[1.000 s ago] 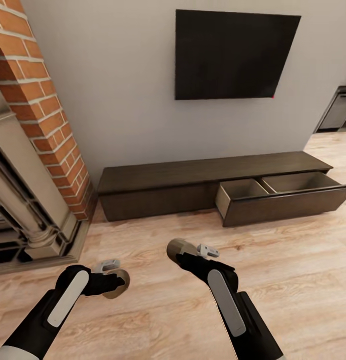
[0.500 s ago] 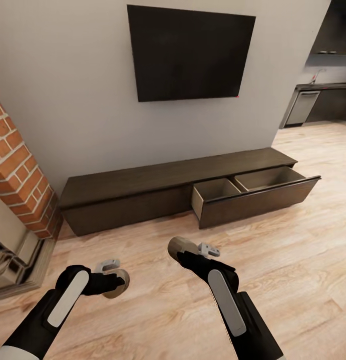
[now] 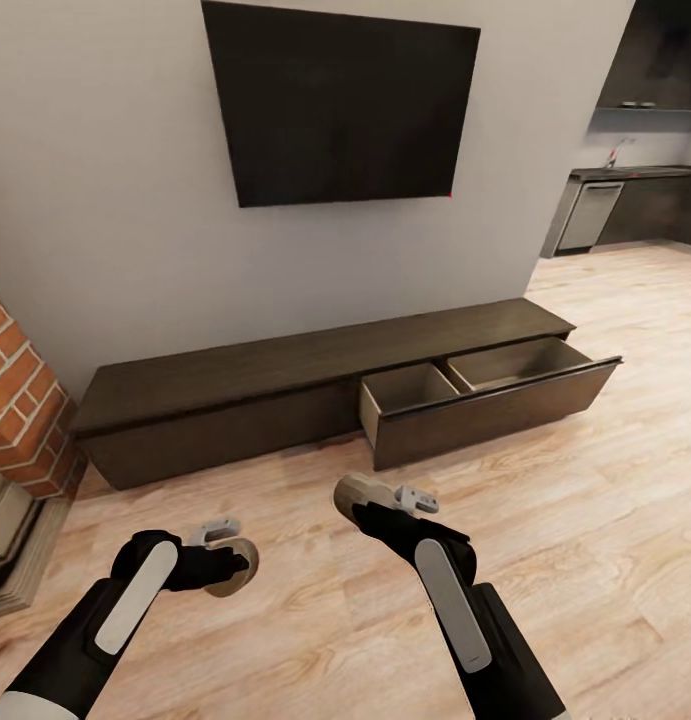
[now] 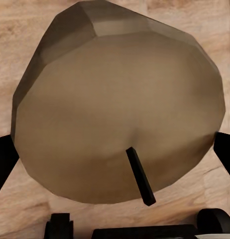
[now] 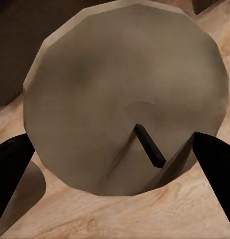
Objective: Place each of the two pumpkins and all three candles from the living room inside a cabinet in the living room (use any cabinet), then make sure every cabinet is closed, and position the cauldron so it is next to a table in the living room.
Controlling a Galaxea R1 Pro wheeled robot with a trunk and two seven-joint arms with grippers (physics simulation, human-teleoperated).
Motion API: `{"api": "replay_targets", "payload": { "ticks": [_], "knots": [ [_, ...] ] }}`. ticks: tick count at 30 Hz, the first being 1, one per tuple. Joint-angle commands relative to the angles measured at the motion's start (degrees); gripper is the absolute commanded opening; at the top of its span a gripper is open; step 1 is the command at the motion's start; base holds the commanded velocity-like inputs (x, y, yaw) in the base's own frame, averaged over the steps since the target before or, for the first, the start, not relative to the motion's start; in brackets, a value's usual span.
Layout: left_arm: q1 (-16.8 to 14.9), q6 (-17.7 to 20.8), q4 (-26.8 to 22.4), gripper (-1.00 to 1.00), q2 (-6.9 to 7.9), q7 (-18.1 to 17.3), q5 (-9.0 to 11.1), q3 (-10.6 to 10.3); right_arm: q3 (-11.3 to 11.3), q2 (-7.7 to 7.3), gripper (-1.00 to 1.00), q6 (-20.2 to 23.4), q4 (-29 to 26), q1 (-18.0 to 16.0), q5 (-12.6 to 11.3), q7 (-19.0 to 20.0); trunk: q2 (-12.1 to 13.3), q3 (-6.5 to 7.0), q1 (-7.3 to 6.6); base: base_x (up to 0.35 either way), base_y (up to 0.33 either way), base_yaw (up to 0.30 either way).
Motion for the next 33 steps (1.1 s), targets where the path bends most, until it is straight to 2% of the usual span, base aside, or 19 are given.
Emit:
{"api": "replay_targets", "payload": {
  "ticks": [1,17,33],
  "knots": [
    [0.0,-0.02,0.0,-1.0,0.0,0.01,0.12,0.0,0.0,0.0,-1.0,-0.05,-0.01,-0.01,-0.04,0.01,0.0,0.01,0.0,0.03,-0.326,-0.219],
    [0.0,-0.1,0.0,-1.0,-0.01,0.01,0.12,0.0,-0.08,-0.01,-1.0,0.06,0.03,-0.01,-0.18,0.02,0.0,0.31,0.0,0.003,-0.301,-0.272],
    [0.0,-0.11,0.0,-1.0,-0.01,0.01,0.19,0.03,-0.15,-0.17,-1.0,0.1,0.05,-0.01,-0.85,0.1,0.0,0.65,0.0,0.0,-0.032,-0.278]
  ]
}}
